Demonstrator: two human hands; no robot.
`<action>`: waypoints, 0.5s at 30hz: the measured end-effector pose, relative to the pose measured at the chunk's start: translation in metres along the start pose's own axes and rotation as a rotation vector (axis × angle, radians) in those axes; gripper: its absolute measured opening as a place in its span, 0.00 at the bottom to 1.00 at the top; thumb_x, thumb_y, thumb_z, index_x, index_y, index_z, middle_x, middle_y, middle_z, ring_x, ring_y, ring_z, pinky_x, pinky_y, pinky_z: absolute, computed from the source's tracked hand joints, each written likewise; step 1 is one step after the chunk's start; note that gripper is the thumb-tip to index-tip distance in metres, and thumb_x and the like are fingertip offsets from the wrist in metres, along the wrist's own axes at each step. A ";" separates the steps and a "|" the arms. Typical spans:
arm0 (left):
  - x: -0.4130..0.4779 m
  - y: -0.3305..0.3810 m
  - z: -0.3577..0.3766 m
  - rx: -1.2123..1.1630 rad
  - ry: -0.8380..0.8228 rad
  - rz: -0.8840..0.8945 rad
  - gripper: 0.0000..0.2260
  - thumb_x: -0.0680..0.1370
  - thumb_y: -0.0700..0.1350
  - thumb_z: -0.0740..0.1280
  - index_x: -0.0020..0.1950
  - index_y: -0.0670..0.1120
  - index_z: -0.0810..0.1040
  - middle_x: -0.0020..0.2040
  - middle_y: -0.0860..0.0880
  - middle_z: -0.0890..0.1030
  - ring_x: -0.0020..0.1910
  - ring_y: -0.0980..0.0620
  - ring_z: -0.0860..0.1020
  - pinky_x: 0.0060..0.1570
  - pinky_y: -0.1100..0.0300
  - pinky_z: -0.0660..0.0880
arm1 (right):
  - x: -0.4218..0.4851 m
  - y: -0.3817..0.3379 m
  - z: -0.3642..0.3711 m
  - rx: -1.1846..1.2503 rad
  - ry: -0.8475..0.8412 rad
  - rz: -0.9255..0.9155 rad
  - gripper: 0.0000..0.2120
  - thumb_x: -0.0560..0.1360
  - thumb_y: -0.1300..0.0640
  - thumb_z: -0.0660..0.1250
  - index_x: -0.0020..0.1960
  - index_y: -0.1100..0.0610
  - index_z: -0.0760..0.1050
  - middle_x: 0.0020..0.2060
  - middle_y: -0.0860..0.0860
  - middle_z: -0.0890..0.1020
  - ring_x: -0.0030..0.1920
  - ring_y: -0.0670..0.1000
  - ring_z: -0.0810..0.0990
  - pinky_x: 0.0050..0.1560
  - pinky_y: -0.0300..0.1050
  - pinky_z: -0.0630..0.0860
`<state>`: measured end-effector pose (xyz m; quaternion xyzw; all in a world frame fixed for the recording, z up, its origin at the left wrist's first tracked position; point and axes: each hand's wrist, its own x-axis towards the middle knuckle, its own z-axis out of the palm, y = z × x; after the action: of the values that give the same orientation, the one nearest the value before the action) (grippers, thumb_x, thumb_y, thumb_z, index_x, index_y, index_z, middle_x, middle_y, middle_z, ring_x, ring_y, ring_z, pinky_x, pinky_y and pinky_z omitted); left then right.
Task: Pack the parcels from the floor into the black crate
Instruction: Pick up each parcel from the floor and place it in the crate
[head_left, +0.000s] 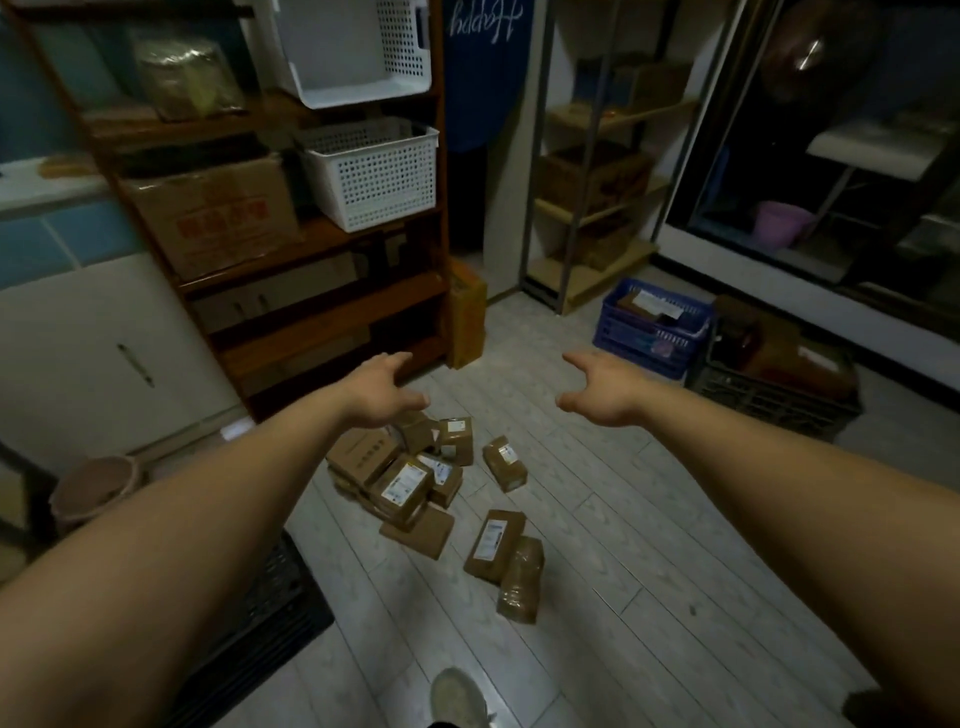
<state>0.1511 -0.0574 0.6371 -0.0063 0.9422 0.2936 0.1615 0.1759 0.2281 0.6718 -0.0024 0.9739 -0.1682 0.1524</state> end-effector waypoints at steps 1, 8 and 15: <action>0.009 -0.001 0.002 -0.012 0.000 -0.005 0.36 0.73 0.55 0.68 0.76 0.55 0.54 0.76 0.46 0.57 0.73 0.43 0.60 0.70 0.46 0.61 | 0.009 0.002 0.004 -0.003 -0.013 -0.004 0.35 0.76 0.47 0.65 0.77 0.50 0.52 0.76 0.54 0.56 0.74 0.57 0.58 0.72 0.54 0.59; 0.122 -0.001 0.031 -0.096 -0.064 -0.078 0.33 0.75 0.53 0.67 0.76 0.54 0.54 0.77 0.46 0.56 0.73 0.43 0.60 0.68 0.48 0.62 | 0.120 0.031 0.013 -0.055 -0.124 0.036 0.36 0.76 0.43 0.64 0.77 0.48 0.50 0.76 0.54 0.55 0.74 0.57 0.59 0.71 0.53 0.60; 0.174 -0.014 0.052 -0.179 -0.097 -0.203 0.34 0.75 0.52 0.68 0.76 0.53 0.53 0.75 0.45 0.61 0.70 0.44 0.64 0.64 0.52 0.65 | 0.213 0.055 0.015 -0.098 -0.192 -0.011 0.35 0.76 0.42 0.63 0.77 0.50 0.51 0.76 0.55 0.57 0.73 0.59 0.61 0.71 0.54 0.61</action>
<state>0.0030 -0.0260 0.5353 -0.1015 0.8978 0.3587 0.2345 -0.0204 0.2628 0.5770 -0.0313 0.9619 -0.1200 0.2437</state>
